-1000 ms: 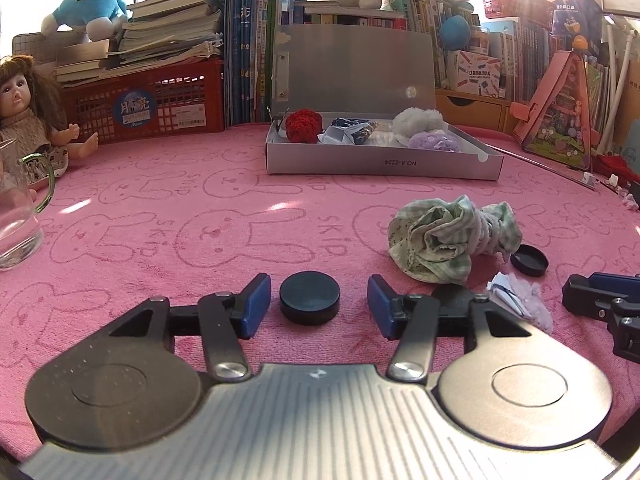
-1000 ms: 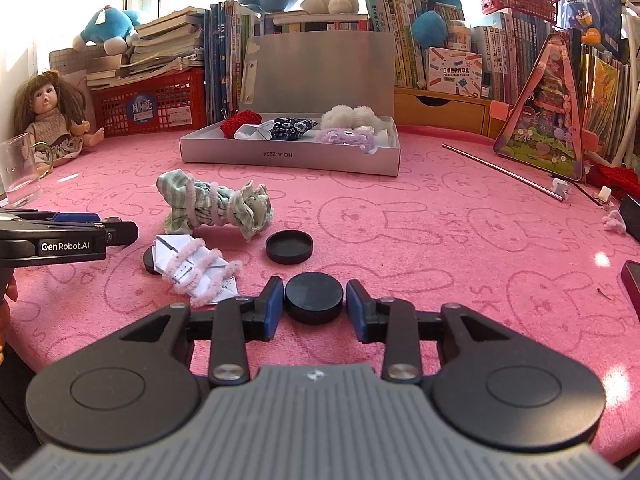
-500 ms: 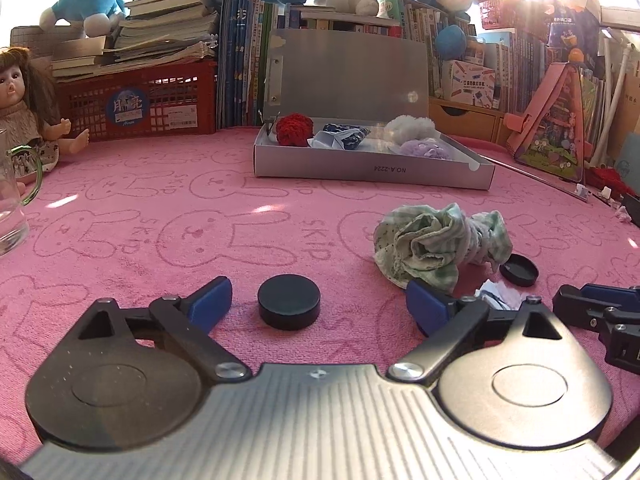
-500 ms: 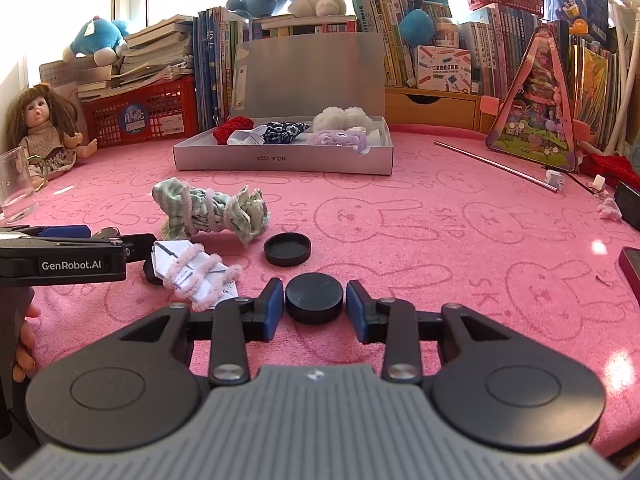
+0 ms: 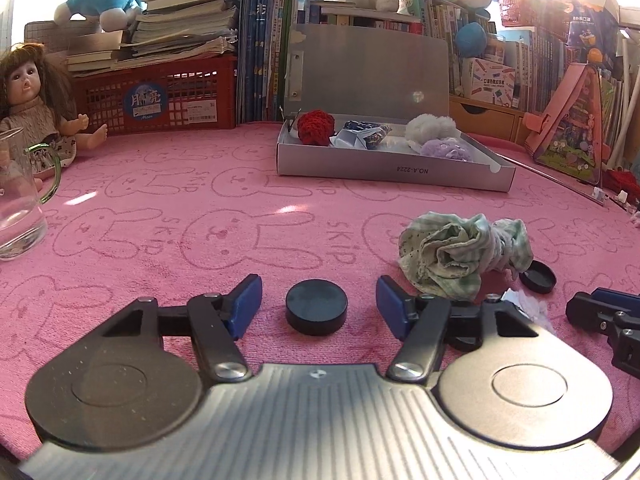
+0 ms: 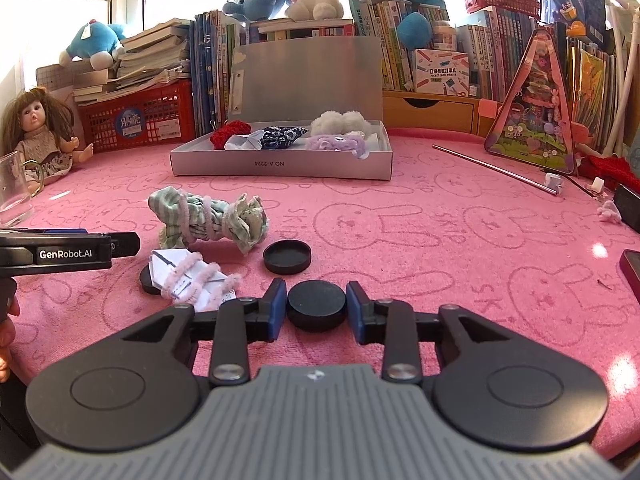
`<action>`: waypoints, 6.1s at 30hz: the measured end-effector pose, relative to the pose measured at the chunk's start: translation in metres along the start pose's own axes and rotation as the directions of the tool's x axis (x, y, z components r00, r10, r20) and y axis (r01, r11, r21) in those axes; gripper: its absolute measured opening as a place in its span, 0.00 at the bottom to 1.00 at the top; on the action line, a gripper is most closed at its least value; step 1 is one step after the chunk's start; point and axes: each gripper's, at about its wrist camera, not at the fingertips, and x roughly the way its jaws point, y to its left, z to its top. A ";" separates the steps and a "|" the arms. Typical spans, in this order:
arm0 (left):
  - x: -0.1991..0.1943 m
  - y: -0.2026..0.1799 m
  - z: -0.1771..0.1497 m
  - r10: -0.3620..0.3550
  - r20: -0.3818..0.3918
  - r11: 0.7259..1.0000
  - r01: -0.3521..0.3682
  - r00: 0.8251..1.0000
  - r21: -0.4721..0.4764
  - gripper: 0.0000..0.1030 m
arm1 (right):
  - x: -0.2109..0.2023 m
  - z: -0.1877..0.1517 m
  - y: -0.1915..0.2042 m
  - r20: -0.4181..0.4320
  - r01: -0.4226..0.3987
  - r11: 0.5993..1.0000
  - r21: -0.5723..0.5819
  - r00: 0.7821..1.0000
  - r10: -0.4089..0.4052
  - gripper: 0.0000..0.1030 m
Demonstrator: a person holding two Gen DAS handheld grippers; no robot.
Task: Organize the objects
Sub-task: 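Lift the black pucks with both tools and turn toward the grey box, then lower both held black pucks into the grey box, then open both tools to drop the black pucks in the box, then move the left tool to the green striped cloth bundle while the right tool approaches a black lid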
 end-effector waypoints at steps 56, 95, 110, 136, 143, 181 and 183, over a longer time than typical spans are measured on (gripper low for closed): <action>0.069 -0.016 0.123 -0.111 0.033 0.993 0.109 0.993 0.044 0.36 | 0.081 0.120 -0.052 0.005 -0.052 0.987 0.153 0.999 0.052 0.37; 0.224 -0.013 0.173 -0.209 -0.165 0.978 0.210 0.964 -0.011 0.36 | 0.225 0.169 -0.075 -0.230 -0.085 0.957 0.278 0.961 0.152 0.36; 0.256 -0.011 0.177 -0.132 -0.153 0.991 0.135 0.979 0.008 0.36 | 0.255 0.187 -0.083 -0.218 -0.024 0.955 0.297 0.972 0.093 0.36; 0.146 -0.004 0.183 -0.160 -0.053 0.987 0.160 0.986 -0.001 0.77 | 0.152 0.199 -0.073 -0.075 -0.089 0.988 0.130 0.992 0.099 0.78; 0.093 -0.008 0.145 -0.222 -0.055 0.974 0.224 0.974 0.040 0.79 | 0.115 0.173 -0.064 -0.052 -0.096 0.994 0.059 0.994 0.099 0.82; 0.025 -0.075 0.050 -0.216 -0.118 0.976 0.213 0.969 -0.032 0.94 | 0.036 0.060 -0.084 -0.018 0.010 1.000 0.023 1.000 -0.010 0.89; 0.029 -0.079 0.049 -0.192 -0.121 0.981 0.190 0.974 -0.026 0.94 | 0.035 0.057 -0.086 -0.022 0.005 1.000 0.026 1.000 -0.004 0.89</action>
